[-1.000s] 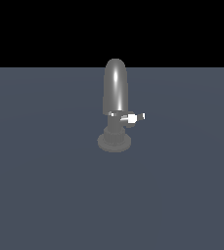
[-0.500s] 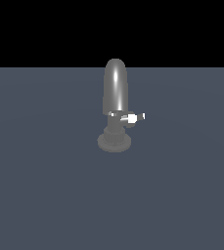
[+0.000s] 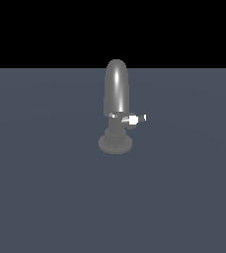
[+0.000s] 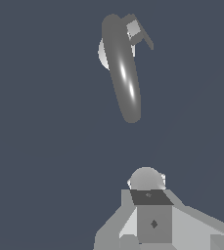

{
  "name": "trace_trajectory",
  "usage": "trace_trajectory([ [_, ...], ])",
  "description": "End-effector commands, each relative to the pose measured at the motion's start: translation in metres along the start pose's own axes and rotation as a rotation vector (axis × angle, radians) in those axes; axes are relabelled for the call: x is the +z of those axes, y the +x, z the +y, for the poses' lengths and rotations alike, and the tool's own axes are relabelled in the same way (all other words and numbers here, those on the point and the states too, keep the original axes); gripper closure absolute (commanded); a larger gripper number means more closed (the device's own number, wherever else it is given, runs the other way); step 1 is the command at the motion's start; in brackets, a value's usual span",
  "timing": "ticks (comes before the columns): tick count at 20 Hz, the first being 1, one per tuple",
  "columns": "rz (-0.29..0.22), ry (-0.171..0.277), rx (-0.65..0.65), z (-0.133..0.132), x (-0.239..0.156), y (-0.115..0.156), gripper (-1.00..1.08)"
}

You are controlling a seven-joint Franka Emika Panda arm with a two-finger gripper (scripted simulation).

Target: Turn on the faucet by rotating a designated handle.

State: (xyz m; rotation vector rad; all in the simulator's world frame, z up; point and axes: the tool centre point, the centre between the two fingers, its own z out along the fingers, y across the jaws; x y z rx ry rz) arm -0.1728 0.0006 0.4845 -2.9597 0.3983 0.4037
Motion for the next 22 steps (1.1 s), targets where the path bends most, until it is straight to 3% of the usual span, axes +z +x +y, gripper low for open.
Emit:
trace_trajectory([
  [1,-0.043,0.016,0.038,-0.003,0.0,0.013,1.08],
  [22,-0.418,0.162,0.369,-0.01,0.02,0.127,1.08],
])
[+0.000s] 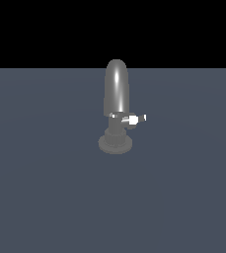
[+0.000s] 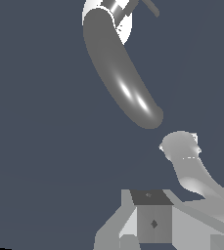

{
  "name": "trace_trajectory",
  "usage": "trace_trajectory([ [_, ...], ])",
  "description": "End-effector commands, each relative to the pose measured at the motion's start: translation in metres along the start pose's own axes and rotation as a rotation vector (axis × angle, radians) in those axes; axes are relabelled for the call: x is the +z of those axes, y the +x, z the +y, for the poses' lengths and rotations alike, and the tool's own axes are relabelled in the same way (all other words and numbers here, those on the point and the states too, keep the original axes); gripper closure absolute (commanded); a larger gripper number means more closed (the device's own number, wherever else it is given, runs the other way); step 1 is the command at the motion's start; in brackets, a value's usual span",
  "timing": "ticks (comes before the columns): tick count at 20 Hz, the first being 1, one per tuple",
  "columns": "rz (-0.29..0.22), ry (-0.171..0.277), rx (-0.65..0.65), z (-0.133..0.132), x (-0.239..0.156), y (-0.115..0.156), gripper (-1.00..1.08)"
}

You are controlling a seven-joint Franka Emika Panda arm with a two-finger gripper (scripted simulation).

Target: Turn on the faucet by rotating a designated handle.

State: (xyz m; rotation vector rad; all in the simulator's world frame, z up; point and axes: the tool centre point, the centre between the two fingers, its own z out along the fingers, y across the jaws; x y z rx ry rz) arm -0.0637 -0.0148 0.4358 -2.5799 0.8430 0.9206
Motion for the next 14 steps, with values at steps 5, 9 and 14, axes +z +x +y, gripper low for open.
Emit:
trace_trajectory([
  [5,-0.126,0.049,0.11,-0.008,0.0,0.038,1.08],
  [9,-0.208,0.081,0.181,-0.01,0.003,0.063,1.08],
  [14,-0.317,0.124,0.277,-0.011,0.009,0.096,1.08],
])
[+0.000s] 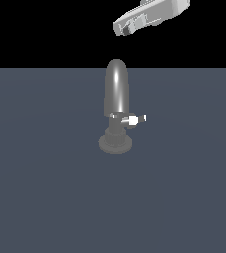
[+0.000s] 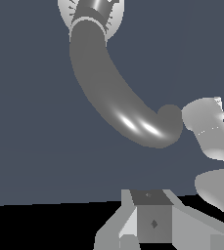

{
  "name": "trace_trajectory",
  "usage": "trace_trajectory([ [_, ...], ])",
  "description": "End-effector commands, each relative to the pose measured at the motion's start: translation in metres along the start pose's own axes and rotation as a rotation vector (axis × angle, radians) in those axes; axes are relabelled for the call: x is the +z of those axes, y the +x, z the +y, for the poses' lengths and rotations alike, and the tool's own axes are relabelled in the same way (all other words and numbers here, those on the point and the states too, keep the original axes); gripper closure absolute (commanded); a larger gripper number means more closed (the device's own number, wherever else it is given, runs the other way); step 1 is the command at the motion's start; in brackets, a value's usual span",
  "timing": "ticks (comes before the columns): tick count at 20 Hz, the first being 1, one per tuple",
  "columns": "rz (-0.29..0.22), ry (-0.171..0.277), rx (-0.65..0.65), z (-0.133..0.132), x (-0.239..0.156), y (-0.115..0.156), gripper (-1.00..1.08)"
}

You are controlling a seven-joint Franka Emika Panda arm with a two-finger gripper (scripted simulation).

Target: Turn on the faucet by rotating a designated handle.

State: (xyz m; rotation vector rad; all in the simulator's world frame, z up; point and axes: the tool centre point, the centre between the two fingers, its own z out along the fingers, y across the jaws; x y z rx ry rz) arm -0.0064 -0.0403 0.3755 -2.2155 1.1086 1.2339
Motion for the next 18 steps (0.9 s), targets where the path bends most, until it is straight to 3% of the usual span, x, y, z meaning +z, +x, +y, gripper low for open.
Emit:
trace_trajectory([
  [1,-0.057,0.022,0.049,-0.004,-0.001,0.017,1.08],
  [18,-0.41,0.166,0.359,-0.01,0.016,0.123,1.08],
])
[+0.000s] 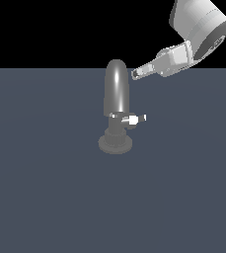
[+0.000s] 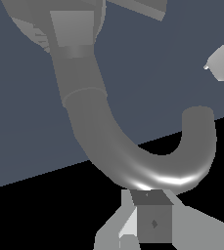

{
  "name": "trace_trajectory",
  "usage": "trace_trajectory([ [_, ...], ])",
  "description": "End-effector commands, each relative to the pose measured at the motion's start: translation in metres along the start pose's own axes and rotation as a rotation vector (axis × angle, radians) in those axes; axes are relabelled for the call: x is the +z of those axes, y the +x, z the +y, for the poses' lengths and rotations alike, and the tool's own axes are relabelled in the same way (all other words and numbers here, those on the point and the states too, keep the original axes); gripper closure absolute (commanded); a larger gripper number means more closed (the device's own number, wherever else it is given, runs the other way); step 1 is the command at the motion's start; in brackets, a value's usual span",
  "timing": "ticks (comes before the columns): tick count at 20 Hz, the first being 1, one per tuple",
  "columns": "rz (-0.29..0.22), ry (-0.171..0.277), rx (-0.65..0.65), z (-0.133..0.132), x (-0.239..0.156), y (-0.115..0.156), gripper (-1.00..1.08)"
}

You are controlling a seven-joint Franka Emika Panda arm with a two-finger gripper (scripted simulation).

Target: Turn on the faucet by rotating a designated handle.

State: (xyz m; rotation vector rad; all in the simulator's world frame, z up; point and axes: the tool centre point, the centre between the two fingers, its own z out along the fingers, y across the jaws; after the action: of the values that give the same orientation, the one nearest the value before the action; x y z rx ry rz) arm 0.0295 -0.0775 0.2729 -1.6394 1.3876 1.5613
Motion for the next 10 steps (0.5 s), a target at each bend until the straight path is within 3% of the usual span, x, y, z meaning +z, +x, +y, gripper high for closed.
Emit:
trace_trajectory([
  [1,-0.052,0.022,0.046,-0.004,-0.001,0.015,1.08],
  [10,-0.236,0.101,0.211,-0.011,0.005,0.072,1.08],
])
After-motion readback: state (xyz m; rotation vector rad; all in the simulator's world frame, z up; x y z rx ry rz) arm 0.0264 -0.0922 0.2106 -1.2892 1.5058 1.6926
